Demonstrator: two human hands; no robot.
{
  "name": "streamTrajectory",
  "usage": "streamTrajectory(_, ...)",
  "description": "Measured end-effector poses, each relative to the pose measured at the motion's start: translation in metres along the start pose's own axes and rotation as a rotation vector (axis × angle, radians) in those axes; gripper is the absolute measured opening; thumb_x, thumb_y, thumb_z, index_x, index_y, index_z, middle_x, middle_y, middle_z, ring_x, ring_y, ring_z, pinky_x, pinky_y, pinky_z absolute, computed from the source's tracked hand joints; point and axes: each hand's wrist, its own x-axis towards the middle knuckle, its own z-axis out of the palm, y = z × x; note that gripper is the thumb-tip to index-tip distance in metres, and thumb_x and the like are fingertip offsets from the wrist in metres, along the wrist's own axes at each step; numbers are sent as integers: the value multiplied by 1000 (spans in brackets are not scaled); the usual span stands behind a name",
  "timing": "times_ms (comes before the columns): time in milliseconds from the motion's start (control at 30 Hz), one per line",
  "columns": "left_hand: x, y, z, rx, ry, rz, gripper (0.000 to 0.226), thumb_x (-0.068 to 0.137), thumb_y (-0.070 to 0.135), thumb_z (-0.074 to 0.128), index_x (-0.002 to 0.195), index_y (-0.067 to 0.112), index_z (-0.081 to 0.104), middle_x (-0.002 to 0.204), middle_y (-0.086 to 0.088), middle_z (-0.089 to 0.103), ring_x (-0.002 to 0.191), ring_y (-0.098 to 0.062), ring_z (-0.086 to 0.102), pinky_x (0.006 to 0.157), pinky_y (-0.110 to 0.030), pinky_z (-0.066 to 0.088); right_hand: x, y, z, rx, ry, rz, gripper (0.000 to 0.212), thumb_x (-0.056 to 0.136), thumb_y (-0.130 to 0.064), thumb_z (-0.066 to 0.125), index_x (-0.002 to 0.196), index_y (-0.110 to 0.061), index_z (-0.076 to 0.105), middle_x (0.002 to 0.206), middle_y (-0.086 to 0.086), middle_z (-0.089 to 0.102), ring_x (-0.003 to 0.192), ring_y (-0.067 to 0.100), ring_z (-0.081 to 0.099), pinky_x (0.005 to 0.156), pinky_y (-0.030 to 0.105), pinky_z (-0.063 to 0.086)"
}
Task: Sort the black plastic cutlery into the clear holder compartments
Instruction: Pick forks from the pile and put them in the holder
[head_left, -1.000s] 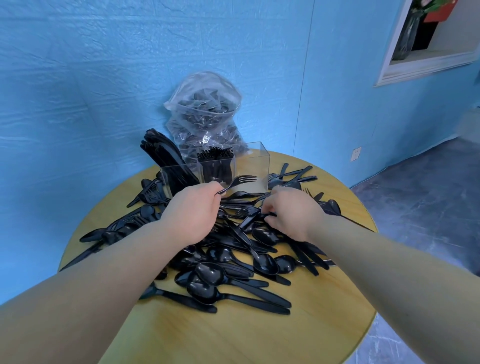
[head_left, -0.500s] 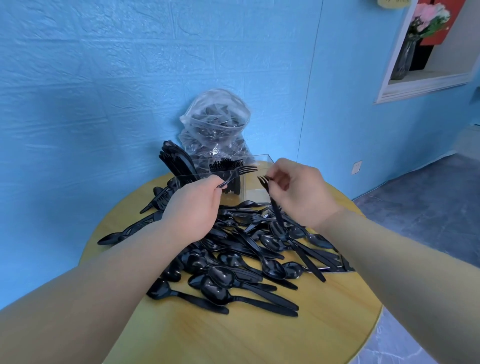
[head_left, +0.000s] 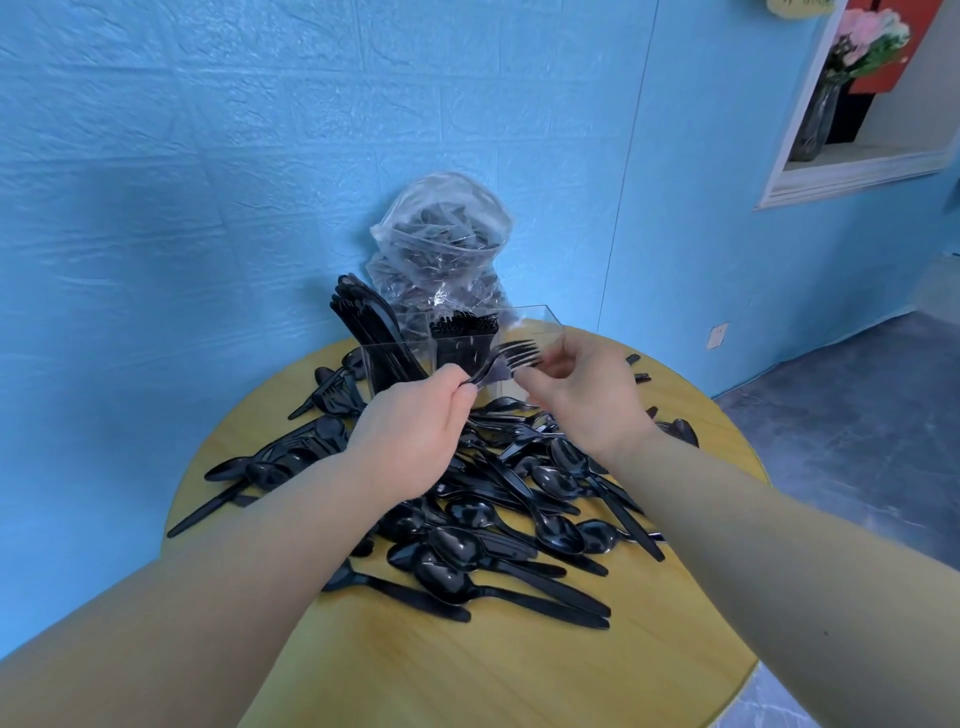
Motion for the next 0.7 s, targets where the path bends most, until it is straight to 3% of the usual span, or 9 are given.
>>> streamTrajectory(133,-1,-19,5,95,-29,-68,27,102,38,26,91,20,44,60,3,50,56,-17,51,55,-36,44,1,22,6,-708,-370,-87,36,88,-28,61,121,-15,58,114,5,65,107,24,58,90,32,48)
streamTrajectory(233,-3,-28,9,96,-33,-85,27,103,38,25,87,23,40,60,3,49,57,-18,51,55,-35,42,4,29,13,-782,-446,-129,39,90,-21,57,129,-18,55,121,6,63,114,26,55,96,35,46)
streamTrajectory(333,-3,-33,9,84,-21,-81,28,102,36,24,87,19,42,60,3,48,55,-18,50,54,-34,39,9,32,18,-825,-436,-189,30,92,-17,51,121,-18,60,113,6,67,105,27,59,90,36,49)
streamTrajectory(400,-3,-34,6,63,-9,-83,30,102,35,23,91,18,45,63,2,51,56,-19,51,57,-38,44,9,31,21,-874,-424,-244,26,93,-16,47,115,-18,61,104,7,68,95,28,62,83,36,51)
streamTrajectory(500,-3,-33,-2,29,13,-101,31,102,33,24,97,15,49,64,-2,53,58,-23,54,60,-41,47,9,26,22,-829,-311,-339,21,93,-15,43,106,-14,60,89,6,67,81,28,62,73,36,52)
streamTrajectory(633,-3,-30,-14,22,54,-95,34,102,33,23,96,14,51,62,-1,52,55,-20,49,59,-40,47,6,-5,8,-465,-45,-386,19,93,-14,45,110,-17,54,73,3,63,62,23,57,58,32,47)
streamTrajectory(700,-2,-25,-22,11,70,-95,36,102,32,24,99,13,54,61,1,49,53,-17,46,57,-38,44,5,-23,0,-269,18,-287,11,94,-15,46,102,-18,52,71,-1,62,59,16,54,56,28,42)
